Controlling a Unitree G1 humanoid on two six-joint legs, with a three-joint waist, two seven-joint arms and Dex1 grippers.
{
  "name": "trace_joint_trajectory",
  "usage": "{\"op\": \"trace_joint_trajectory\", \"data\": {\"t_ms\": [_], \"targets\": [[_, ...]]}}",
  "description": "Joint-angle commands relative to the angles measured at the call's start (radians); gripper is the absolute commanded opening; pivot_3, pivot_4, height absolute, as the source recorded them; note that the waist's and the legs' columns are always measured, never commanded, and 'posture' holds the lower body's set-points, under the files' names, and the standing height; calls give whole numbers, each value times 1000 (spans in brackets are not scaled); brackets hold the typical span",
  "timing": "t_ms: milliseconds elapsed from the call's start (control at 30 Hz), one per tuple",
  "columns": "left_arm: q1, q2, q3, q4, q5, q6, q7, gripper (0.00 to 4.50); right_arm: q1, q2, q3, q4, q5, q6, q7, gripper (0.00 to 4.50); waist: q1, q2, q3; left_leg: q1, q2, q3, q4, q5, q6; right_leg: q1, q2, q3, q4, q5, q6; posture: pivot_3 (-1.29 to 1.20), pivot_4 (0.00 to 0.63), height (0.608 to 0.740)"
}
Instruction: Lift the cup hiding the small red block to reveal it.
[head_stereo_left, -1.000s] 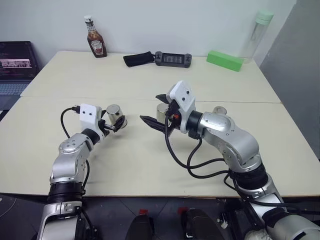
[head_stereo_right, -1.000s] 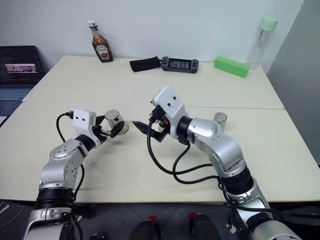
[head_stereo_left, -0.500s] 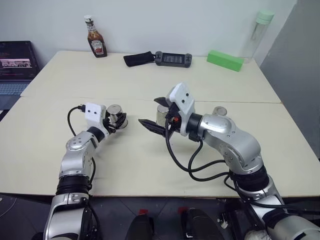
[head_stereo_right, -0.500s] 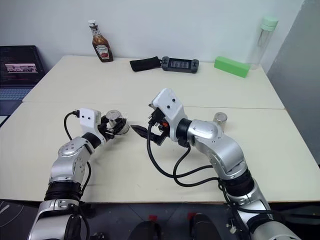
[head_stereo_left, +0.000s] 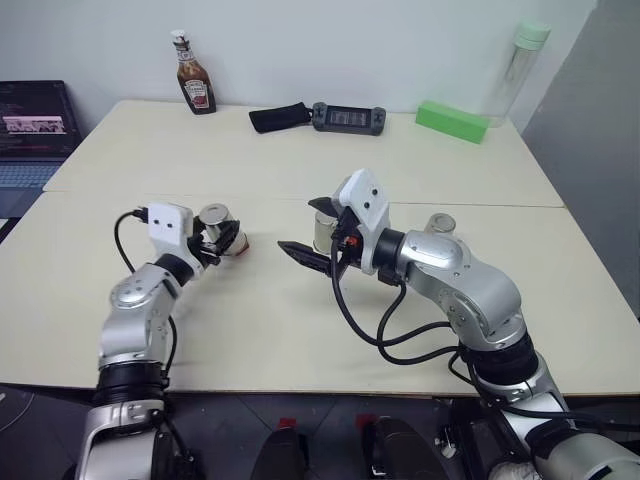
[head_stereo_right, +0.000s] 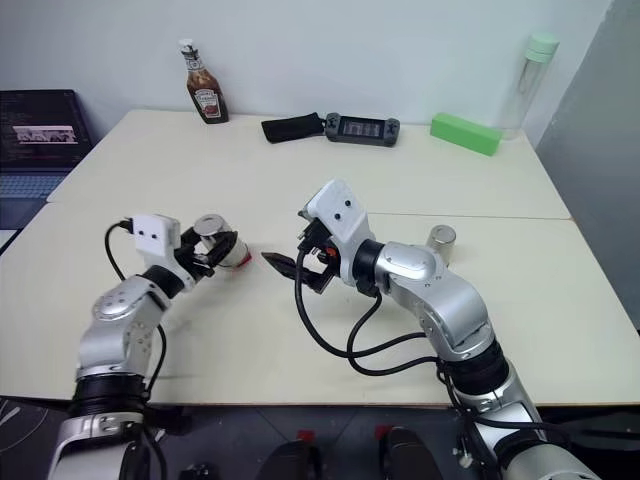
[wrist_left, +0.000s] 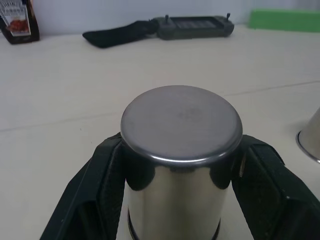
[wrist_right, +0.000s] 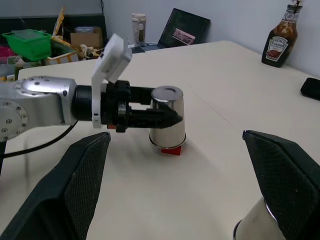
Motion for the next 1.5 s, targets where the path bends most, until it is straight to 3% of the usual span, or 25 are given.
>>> {"op": "trace_joint_trajectory", "data": {"t_ms": [33, 167, 300, 667, 867, 1033, 1100, 1267, 1500], "targets": [[31, 82, 87, -139, -57, 68, -14, 2695, 1, -24, -5, -40, 10, 48, 6, 4500, 0, 0, 0, 0, 0, 0, 0, 0, 0, 0, 0, 0, 0, 0, 0, 0, 150, 740], [105, 161, 198, -146, -96, 102, -37, 2694, 6, -38, 6, -26, 1, 70, 5, 4500, -3, 1, 0, 1, 0, 1, 0, 0, 0, 0, 0, 0, 0, 0, 0, 0, 150, 740], [135, 179, 248, -86, -94, 67, -34, 2694, 2, -37, 8, -20, -1, 65, 10, 4500, -1, 1, 0, 1, 0, 0, 0, 0, 0, 0, 0, 0, 0, 0, 0, 0, 150, 740], [118, 73, 194, 28, -70, -15, -12, 2694, 2, -27, 9, -22, -7, 53, 11, 4500, 2, 0, 0, 0, -1, 2, 0, 0, 0, 0, -1, 0, -1, 0, 0, 0, 150, 740], [145, -12, 151, 153, 4, -169, 28, 2694, 6, -27, 5, -27, -9, 53, 5, 4500, 0, 0, 0, 1, 0, 2, -1, 0, 0, 0, -1, 0, -1, 0, 0, 0, 150, 740], [171, -39, 152, 103, -7, -198, 42, 2694, 5, -35, -2, -33, -8, 52, 7, 4500, 1, 0, 0, 1, 0, 1, 0, 0, 0, 0, -2, -1, -1, 0, 0, 0, 150, 740], [178, -39, 144, 97, -7, -192, 40, 3400, 7, -38, -3, -34, -7, 53, 7, 4500, 0, 0, 0, 1, 0, 2, 0, 0, 0, 0, -2, -1, -1, 0, 0, 0, 150, 740], [185, -28, 163, 90, -17, -167, 69, 4402, 10, -43, 1, -31, -6, 50, 11, 4500, 1, 0, 0, 1, 0, 1, 0, 0, 0, 0, -2, -2, -1, 0, 0, 0, 150, 740], [276, 43, 215, -135, -130, -46, -7, 4492, 12, -44, 6, -38, -1, 51, 17, 4500, -3, -1, 0, 0, 0, 1, -1, 0, 0, 0, -2, -2, -1, 0, 0, 0, 150, 740]]}}
